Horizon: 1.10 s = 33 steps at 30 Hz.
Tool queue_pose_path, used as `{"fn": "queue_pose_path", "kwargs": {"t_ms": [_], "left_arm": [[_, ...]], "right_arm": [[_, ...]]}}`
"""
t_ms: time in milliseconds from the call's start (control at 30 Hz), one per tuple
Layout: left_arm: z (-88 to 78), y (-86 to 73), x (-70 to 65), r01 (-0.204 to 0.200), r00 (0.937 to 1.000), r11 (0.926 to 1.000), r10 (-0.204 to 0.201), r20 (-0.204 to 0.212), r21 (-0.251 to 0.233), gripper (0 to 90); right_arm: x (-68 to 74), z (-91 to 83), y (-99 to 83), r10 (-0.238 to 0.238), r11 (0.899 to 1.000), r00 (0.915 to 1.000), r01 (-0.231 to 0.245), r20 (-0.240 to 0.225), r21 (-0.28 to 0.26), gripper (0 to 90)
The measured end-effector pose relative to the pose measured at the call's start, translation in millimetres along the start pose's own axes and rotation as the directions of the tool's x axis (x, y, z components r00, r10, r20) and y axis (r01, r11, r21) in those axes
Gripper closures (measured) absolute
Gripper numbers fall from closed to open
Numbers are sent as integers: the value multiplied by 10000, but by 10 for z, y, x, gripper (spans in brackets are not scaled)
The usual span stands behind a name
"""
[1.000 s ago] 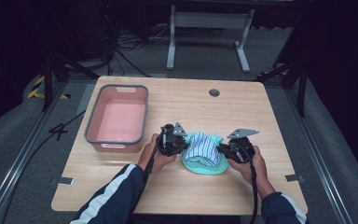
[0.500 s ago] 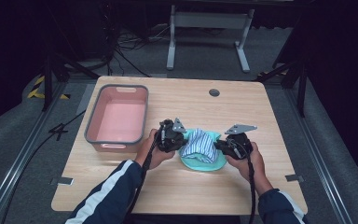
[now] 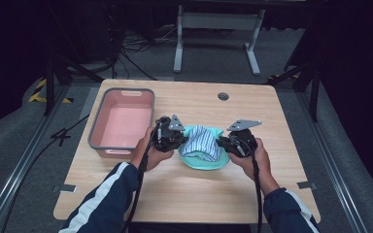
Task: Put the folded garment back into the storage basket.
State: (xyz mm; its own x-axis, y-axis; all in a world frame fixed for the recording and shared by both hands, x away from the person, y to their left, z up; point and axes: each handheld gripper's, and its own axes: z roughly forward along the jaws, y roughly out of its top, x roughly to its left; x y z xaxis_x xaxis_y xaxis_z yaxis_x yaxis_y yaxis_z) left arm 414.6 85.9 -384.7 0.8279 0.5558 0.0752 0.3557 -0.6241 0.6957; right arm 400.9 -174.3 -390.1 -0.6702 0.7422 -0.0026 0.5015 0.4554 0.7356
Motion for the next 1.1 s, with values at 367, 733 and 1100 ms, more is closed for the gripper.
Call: {"fn": "queue_pose_path", "kwargs": {"t_ms": [367,733,1100], "left_arm": [[-347,-46,211,68,9979,9997,-84,-635,-243,834],[-688,-176,468,442,9897,9985,-480,-1348,-315,835],[-972,-282,705,880,9775,9953,-941,-1886,-404,835]], "right_arm": [[199,65,407,-597,9979,9981,593,-143,-262,827],[445,188,816,-1064,9928,9935,1038,-414,-600,827],[557,353,1167,-1071,9912,9909,999,-819,-874,827]]}}
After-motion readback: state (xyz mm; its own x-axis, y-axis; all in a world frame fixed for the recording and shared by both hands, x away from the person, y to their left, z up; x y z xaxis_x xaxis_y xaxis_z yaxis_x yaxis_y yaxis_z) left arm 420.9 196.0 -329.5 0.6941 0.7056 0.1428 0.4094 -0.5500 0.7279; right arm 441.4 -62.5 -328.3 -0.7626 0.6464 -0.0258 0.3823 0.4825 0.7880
